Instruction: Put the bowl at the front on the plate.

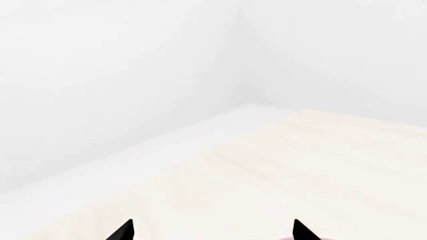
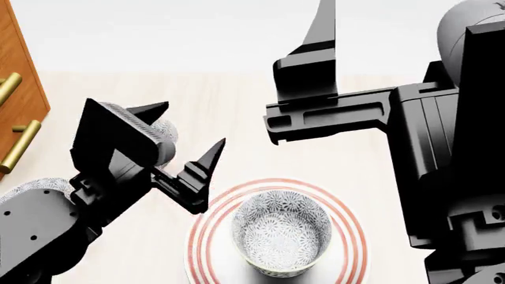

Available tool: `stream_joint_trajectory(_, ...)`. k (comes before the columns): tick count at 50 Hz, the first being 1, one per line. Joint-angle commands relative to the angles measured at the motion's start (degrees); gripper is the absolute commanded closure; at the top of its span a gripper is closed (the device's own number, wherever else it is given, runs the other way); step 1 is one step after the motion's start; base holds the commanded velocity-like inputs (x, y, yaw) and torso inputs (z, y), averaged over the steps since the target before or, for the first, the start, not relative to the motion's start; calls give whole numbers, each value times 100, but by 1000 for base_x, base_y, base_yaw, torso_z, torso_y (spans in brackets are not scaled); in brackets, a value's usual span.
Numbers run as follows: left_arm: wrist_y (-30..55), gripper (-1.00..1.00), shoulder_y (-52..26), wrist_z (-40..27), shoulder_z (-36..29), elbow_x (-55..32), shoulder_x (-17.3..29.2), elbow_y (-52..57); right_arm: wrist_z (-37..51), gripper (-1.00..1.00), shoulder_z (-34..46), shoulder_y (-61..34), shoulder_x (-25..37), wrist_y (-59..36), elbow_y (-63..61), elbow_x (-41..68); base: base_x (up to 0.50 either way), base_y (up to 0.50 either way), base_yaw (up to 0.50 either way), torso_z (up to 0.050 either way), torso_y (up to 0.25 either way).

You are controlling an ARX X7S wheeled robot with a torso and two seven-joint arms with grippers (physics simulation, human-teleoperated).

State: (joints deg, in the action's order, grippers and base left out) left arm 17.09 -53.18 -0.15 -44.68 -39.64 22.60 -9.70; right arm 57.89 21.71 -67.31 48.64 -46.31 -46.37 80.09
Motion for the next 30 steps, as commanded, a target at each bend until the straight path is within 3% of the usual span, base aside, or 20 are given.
stream_joint_trajectory(1, -191, -100, 140, -482, 210, 118, 222, 401, -47, -100, -34, 305, 98, 121, -89, -112, 0, 0, 0, 0, 0)
stream_joint_trajectory(7, -127, -100, 145, -1298, 479, 215, 347, 1133, -125, -100, -53, 528, 140, 223, -92, -243, 0, 0, 0, 0, 0)
stream_joint_trajectory(30, 288, -100, 321, -2358, 674, 247, 915, 3045, -165, -100, 86, 635, 2, 239, -85, -451, 0, 0, 0, 0, 0)
